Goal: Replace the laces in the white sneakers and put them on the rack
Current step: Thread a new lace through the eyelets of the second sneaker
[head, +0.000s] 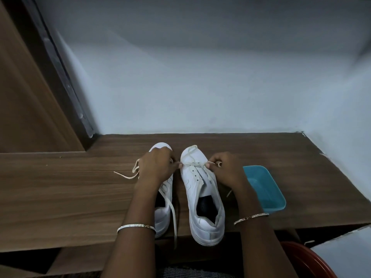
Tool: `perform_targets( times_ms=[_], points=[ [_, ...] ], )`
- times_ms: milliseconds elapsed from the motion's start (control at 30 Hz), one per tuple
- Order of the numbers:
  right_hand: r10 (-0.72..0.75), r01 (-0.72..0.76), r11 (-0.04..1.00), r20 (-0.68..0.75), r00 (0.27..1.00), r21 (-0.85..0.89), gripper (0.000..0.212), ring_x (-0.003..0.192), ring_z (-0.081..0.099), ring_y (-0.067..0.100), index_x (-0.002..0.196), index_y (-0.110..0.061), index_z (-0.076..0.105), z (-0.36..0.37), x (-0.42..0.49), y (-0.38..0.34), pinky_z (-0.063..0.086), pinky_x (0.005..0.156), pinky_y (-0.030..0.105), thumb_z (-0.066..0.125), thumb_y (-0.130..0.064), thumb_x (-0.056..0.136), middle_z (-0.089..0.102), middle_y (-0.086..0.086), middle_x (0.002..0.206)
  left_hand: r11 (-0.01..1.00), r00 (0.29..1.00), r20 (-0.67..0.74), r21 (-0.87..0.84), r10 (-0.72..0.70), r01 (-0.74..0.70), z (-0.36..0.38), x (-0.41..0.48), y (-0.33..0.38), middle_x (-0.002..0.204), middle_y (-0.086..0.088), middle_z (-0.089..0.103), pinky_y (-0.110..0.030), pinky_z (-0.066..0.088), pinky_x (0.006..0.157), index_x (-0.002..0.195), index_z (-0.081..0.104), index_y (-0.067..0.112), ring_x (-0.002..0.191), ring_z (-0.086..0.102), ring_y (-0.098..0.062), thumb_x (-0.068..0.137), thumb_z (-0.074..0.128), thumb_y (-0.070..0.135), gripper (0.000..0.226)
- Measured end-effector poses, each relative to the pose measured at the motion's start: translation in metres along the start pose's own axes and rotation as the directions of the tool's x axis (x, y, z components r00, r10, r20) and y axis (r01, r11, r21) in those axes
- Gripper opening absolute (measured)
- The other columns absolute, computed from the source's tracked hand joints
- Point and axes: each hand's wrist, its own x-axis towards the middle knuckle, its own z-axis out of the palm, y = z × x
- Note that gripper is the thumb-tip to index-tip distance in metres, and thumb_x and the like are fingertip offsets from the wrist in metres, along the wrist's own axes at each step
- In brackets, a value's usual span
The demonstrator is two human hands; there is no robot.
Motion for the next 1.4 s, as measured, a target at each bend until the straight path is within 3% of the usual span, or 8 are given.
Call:
perform_targets(
  times_ms=[233,400,533,600,733,900,1100,1400],
  points=[
    [0.387,-0.204,0.702,-0.124,0.914,0.682,0.015,0.068,0.068,0.015,0.075,-0.013,0.069,-0.008,0.004,0.000,0.048,0.066,0.031,0.064,-0.015,0.089,0.075,0.007,0.078,0.513,0.999,0.042,-0.857,-0.012,0.042,-0.005,0.005,-0.005,0.082,0.001,0.067,-0.030,0.044,0.068,0.075,0.069,0.020,0.075,0.057,-0.015,0.096,0.058,0.026,0.025],
    [0.459,-0.175,0.333,0.003,0.889,0.927,0.019,0.059,0.070,0.017,0.082,-0.012,0.056,-0.020,0.006,-0.003,0.026,0.042,0.021,0.043,-0.011,0.095,0.076,0.011,0.079,0.067,1.000,0.009,-0.998,0.004,0.009,-0.020,0.004,-0.004,0.081,0.000,0.073,-0.033,0.047,0.080,0.079,0.056,0.015,0.095,0.070,-0.018,0.102,0.042,0.016,0.027],
    [0.489,-0.089,0.257,-0.049,0.871,0.962,0.021,0.047,0.062,0.014,0.080,-0.014,0.053,-0.022,0.009,-0.001,0.031,0.043,0.021,0.042,-0.013,0.098,0.071,0.005,0.062,-0.335,0.997,0.067,-0.941,-0.045,0.048,-0.022,0.008,-0.007,0.057,0.001,0.044,-0.032,0.055,0.066,0.074,0.050,0.014,0.053,0.055,-0.017,0.102,0.042,0.021,0.030],
    [0.499,-0.050,0.233,-0.075,0.863,0.971,0.022,0.047,0.062,0.014,0.079,-0.013,0.053,-0.023,0.010,0.000,0.036,0.051,0.027,0.043,-0.013,0.098,0.064,0.002,0.054,-0.258,0.989,0.099,-0.964,-0.108,0.068,-0.022,0.008,-0.008,0.055,0.003,0.031,-0.025,0.040,0.046,0.069,0.044,0.018,0.043,0.031,-0.012,0.100,0.048,0.027,0.032],
    [0.446,-0.061,0.233,-0.051,0.894,0.971,0.022,0.050,0.063,0.017,0.077,-0.013,0.053,-0.023,0.008,-0.006,0.030,0.044,0.023,0.046,-0.015,0.098,0.051,0.000,0.055,0.327,0.984,-0.091,-0.944,-0.154,-0.036,-0.014,0.006,-0.003,0.057,0.000,0.037,-0.023,0.026,0.045,0.067,0.040,0.017,0.048,0.028,-0.014,0.092,0.065,0.032,0.038],
    [0.326,-0.052,0.603,-0.187,0.927,0.796,0.013,0.054,0.057,0.016,0.078,-0.011,0.060,-0.020,0.001,-0.010,0.040,0.043,0.018,0.060,-0.010,0.091,0.056,0.002,0.060,0.912,0.982,-0.136,-0.372,0.131,-0.174,0.003,0.007,0.004,0.076,0.017,0.066,-0.026,0.047,0.070,0.097,0.067,0.030,0.079,0.062,-0.006,0.079,0.075,0.047,0.026],
    [0.219,-0.036,0.777,-0.216,0.952,0.629,0.008,0.060,0.067,0.015,0.092,-0.008,0.068,-0.011,0.004,0.003,0.056,0.065,0.032,0.060,-0.009,0.093,0.071,0.006,0.070,0.996,0.998,0.000,0.056,0.064,-0.064,0.019,0.007,0.012,0.093,0.005,0.068,-0.028,0.040,0.065,0.092,0.069,0.027,0.091,0.064,-0.019,0.080,0.073,0.048,0.024],
    [0.239,-0.045,0.801,-0.249,0.939,0.597,0.017,0.074,0.073,0.020,0.079,-0.018,0.069,-0.015,0.007,0.013,0.057,0.076,0.039,0.065,-0.027,0.093,0.075,0.000,0.072,0.944,0.996,0.017,-0.320,0.088,-0.079,0.016,0.011,0.000,0.077,0.010,0.070,-0.034,0.053,0.074,0.074,0.074,0.028,0.079,0.063,-0.008,0.080,0.074,0.039,0.012]
  ],
)
